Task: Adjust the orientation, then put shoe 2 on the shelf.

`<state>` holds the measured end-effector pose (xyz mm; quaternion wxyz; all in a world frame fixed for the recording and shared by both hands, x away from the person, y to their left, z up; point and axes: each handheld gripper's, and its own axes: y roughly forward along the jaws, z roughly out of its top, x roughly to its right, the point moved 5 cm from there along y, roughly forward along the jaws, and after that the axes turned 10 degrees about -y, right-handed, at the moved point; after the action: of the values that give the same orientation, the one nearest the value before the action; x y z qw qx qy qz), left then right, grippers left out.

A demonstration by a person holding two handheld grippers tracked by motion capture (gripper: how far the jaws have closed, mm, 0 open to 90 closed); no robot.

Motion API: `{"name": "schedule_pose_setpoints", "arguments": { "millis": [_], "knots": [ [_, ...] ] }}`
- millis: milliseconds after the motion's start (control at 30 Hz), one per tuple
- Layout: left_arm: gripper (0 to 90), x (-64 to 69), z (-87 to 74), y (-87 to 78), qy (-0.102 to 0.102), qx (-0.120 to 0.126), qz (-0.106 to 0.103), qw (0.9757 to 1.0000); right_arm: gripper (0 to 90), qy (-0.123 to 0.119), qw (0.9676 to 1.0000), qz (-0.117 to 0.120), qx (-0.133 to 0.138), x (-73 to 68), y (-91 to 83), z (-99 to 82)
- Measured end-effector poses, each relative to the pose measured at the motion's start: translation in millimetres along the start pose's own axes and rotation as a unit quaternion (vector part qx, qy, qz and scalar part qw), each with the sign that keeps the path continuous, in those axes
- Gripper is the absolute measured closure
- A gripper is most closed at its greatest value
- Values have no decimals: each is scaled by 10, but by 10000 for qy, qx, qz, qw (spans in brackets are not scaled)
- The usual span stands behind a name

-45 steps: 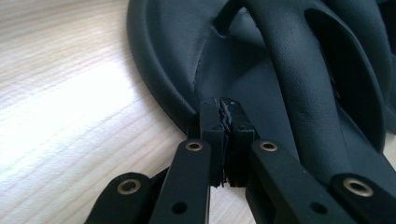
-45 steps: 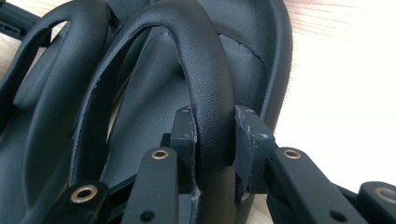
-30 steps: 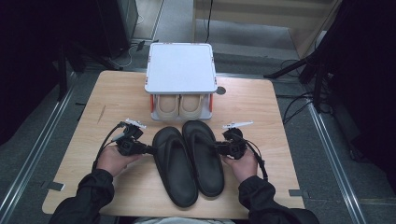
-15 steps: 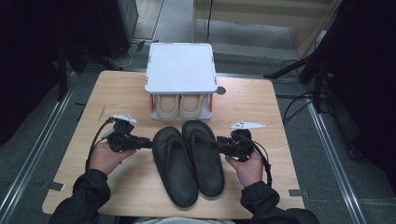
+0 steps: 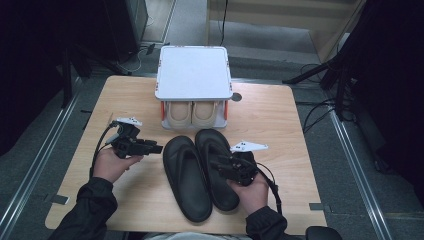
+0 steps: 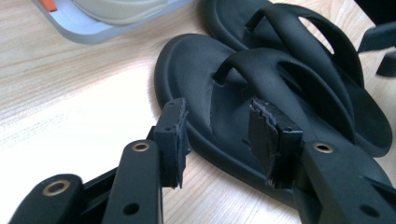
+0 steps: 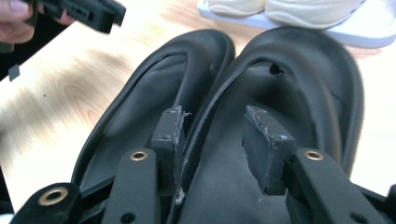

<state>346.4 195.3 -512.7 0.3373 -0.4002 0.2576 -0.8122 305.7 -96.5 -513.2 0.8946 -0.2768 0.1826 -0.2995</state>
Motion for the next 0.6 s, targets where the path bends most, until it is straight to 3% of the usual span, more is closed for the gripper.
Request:
{"name": "schedule_pose_setpoints", "arguments": {
  "millis": [600],
  "knots": [
    [521,-62,32,-43,-5,81,81,9999,501,-1,9999,-32,-157,-214,210,-58]
  ]
}}
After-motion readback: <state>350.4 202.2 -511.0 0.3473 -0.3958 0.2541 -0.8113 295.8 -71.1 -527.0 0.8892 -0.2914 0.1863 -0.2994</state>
